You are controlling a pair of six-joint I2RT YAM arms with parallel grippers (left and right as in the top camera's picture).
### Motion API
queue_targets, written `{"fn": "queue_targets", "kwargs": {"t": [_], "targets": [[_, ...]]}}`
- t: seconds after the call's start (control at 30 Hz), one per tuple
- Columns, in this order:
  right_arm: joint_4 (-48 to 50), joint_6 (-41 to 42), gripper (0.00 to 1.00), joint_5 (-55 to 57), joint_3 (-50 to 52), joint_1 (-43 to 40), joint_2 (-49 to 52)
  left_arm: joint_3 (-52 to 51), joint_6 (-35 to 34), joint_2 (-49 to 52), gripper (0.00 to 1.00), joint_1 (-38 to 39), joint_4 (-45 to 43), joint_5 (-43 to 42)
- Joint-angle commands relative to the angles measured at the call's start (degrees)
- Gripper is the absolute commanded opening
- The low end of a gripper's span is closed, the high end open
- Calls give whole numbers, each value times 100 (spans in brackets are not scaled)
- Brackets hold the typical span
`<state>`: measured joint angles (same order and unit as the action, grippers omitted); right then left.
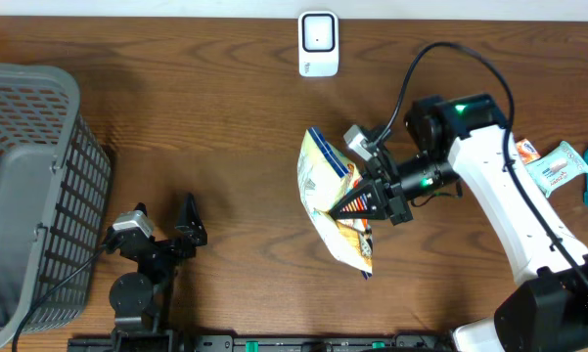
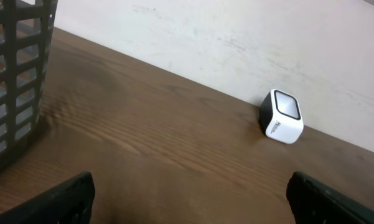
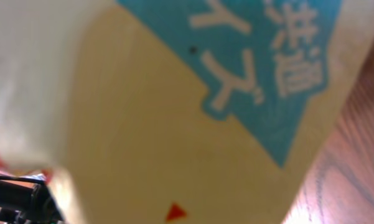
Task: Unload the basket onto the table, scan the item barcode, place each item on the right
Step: 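Lift the wipes pack and swing it right, turning it upright, then raise the wipes pack up to the white scanner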
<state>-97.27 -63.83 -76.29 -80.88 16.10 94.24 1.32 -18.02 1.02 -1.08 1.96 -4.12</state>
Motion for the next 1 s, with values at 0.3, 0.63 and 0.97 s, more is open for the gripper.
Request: {"fn": "queue_targets", "kwargs": {"t": [0.3,0.63,0.97], "targets": [[39,-610,1,-330,192,103,-66,-109,13,-31,97,-20,164,-55],[2146,3434,1,1722,190,-260,-66,-109,13,-31,97,-20,164,-55],[4039,7191,1,5637,149,39,-70,-109,13,-31,97,-20,164,-55]]}}
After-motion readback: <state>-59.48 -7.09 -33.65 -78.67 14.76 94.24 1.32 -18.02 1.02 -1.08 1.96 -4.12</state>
